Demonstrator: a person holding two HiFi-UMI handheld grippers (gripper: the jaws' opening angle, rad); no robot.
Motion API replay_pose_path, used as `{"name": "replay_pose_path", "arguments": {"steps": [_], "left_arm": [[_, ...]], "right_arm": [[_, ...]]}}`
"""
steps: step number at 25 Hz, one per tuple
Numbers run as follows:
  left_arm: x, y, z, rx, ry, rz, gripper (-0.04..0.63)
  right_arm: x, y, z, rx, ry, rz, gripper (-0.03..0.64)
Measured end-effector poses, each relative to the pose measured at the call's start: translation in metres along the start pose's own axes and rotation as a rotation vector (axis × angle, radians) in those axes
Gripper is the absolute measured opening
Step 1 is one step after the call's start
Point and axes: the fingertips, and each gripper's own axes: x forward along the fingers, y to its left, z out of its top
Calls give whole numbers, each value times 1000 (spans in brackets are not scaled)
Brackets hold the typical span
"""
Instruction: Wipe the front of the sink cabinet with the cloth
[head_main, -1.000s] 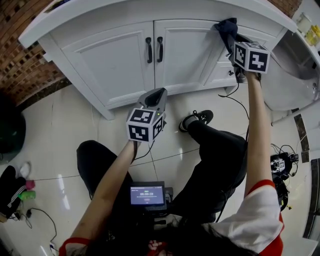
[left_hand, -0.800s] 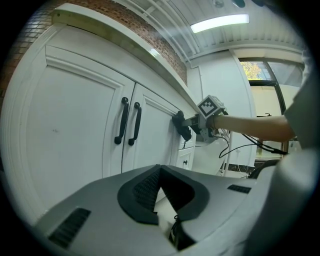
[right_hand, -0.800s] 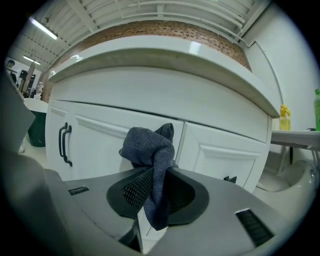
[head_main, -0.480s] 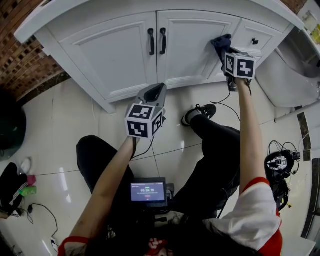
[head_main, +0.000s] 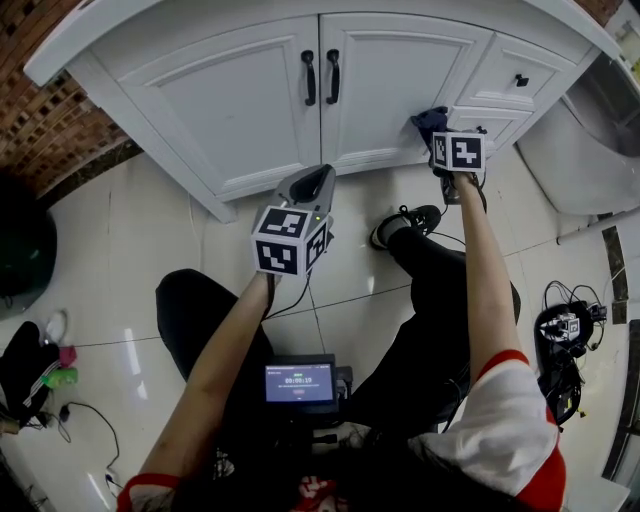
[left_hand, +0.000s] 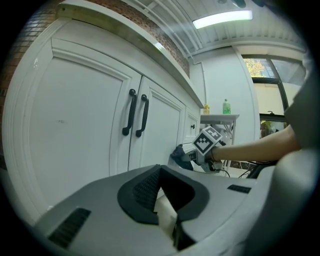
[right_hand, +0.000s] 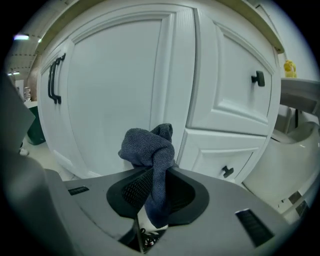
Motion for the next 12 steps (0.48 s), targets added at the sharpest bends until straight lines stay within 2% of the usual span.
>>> {"name": "replay_pose_path", "arguments": {"steps": [12], "left_arm": [[9,14,-16,-16,24,8,35]], "right_arm": [[60,25,-100,-3,229,1,81]]}}
